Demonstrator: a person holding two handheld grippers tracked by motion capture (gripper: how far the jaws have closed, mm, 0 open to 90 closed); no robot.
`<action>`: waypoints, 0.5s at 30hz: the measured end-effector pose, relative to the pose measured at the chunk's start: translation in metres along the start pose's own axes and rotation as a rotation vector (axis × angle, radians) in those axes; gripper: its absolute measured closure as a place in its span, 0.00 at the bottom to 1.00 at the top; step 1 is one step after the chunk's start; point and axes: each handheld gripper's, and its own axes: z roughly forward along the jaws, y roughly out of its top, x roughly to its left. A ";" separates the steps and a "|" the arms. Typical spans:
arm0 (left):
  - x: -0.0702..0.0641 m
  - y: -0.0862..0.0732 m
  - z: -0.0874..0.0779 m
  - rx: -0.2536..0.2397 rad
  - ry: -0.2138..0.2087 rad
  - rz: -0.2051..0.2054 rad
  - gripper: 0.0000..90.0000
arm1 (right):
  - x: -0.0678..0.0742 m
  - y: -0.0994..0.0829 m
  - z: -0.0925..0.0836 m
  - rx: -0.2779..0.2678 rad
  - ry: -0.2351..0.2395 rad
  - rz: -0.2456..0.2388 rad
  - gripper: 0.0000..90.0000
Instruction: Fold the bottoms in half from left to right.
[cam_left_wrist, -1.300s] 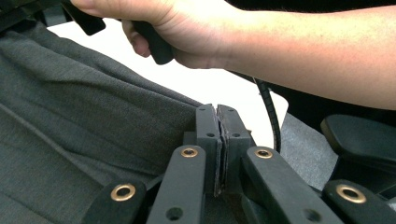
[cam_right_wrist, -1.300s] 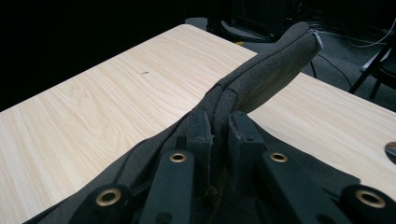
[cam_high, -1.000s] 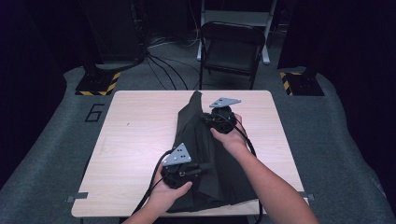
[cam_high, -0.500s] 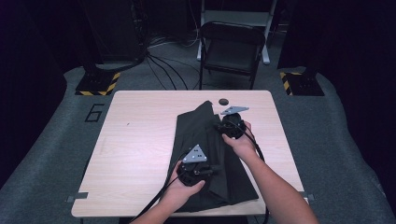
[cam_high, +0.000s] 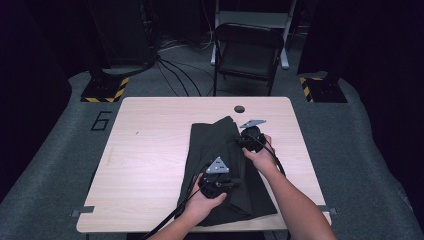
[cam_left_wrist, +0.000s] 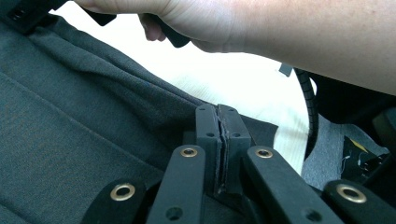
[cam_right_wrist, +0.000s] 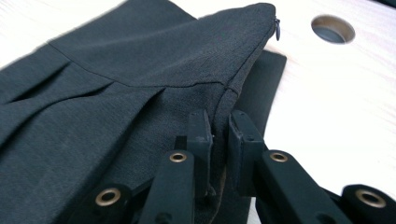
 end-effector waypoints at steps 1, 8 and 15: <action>0.000 0.000 0.000 0.000 0.000 0.000 0.98 | 0.000 0.000 0.000 0.000 0.000 0.000 0.89; -0.002 -0.010 0.003 0.015 -0.028 -0.006 0.80 | -0.003 -0.007 0.014 0.030 -0.032 0.008 0.89; 0.006 -0.024 -0.033 0.004 0.001 -0.031 0.71 | -0.005 -0.018 0.024 0.070 -0.052 0.019 0.88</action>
